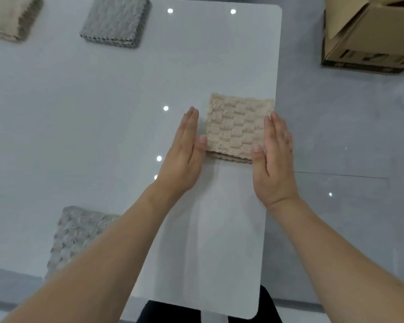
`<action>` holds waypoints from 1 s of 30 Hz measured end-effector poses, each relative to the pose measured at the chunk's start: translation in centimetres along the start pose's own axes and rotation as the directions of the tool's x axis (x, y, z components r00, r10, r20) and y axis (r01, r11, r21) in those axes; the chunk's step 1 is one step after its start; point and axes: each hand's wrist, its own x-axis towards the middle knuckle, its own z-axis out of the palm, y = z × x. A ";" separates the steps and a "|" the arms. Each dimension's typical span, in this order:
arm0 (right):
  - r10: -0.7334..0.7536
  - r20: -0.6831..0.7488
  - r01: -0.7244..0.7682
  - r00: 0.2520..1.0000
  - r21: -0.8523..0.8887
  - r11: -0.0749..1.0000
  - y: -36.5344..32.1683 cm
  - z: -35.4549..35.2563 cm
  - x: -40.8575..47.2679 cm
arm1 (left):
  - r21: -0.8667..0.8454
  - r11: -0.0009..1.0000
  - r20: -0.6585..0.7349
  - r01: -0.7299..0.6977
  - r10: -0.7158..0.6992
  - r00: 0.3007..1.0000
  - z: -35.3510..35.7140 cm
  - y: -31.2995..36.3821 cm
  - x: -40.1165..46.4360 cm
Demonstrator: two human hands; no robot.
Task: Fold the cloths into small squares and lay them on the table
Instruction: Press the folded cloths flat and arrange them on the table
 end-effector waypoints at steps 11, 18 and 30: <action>-0.139 0.179 0.139 0.974 0.010 0.990 3.4 1.4 6.0 | 0.237 0.971 -0.011 -0.032 0.036 0.999 4.1 -0.3 5.0; -0.160 0.289 0.207 0.944 -0.138 0.969 6.4 0.3 5.9 | 0.528 0.849 -0.028 0.017 -0.003 1.000 4.4 -1.4 5.4; -0.650 0.551 0.467 0.524 0.452 0.760 3.7 -1.1 17.6 | -0.482 0.700 -0.665 0.527 -0.684 0.301 8.2 4.0 2.8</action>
